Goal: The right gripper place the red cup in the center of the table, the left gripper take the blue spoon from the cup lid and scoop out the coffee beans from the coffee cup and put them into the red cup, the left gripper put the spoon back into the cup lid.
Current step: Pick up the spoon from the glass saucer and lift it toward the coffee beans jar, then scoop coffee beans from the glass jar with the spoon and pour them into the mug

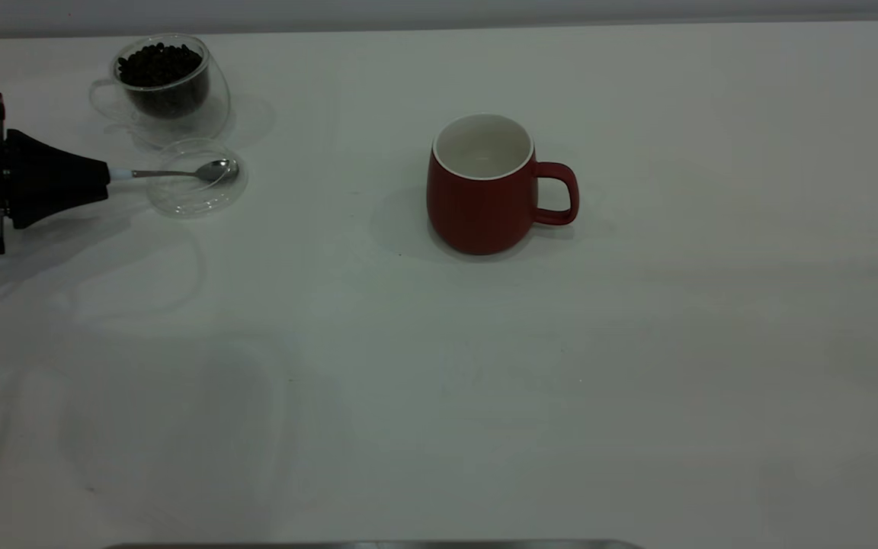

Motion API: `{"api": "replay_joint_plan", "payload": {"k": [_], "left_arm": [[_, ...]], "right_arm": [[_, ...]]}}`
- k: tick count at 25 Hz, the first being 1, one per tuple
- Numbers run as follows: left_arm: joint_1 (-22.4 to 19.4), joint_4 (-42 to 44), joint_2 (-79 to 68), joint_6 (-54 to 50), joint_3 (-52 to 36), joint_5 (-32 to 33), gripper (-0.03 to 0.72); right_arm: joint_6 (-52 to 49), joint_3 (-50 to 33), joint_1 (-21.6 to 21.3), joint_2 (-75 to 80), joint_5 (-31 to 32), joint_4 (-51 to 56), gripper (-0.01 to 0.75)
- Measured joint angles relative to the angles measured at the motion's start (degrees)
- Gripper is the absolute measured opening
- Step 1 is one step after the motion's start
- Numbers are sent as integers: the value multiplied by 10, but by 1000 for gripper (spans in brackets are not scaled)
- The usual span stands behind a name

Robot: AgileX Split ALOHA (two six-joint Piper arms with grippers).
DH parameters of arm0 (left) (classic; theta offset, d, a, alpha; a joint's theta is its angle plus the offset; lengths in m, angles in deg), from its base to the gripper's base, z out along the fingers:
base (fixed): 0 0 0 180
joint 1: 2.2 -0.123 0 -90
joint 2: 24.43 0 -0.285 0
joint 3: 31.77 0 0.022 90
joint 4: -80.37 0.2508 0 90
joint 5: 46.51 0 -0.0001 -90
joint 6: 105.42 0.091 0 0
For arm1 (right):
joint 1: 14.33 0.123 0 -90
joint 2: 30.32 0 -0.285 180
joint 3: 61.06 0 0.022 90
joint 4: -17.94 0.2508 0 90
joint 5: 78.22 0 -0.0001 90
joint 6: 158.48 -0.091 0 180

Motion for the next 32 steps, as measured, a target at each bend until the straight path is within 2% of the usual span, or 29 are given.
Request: {"api": "replay_joint_plan", "payload": {"k": [10, 16, 21, 26, 32], "left_arm": [[-27, 33, 11, -37, 0, 21, 122], [-47, 45, 11, -58, 0, 66, 122], [-49, 48, 23, -67, 0, 75, 122], [-49, 52, 94, -103, 1, 76, 122], [-49, 107, 142, -135, 68, 78, 122]], "right_arm": [[0, 0, 0, 0, 0, 0, 591], [0, 0, 0, 0, 0, 0, 591], [0, 0, 0, 0, 0, 0, 591], [0, 0, 0, 0, 0, 0, 591], [0, 0, 0, 0, 0, 0, 591]]}}
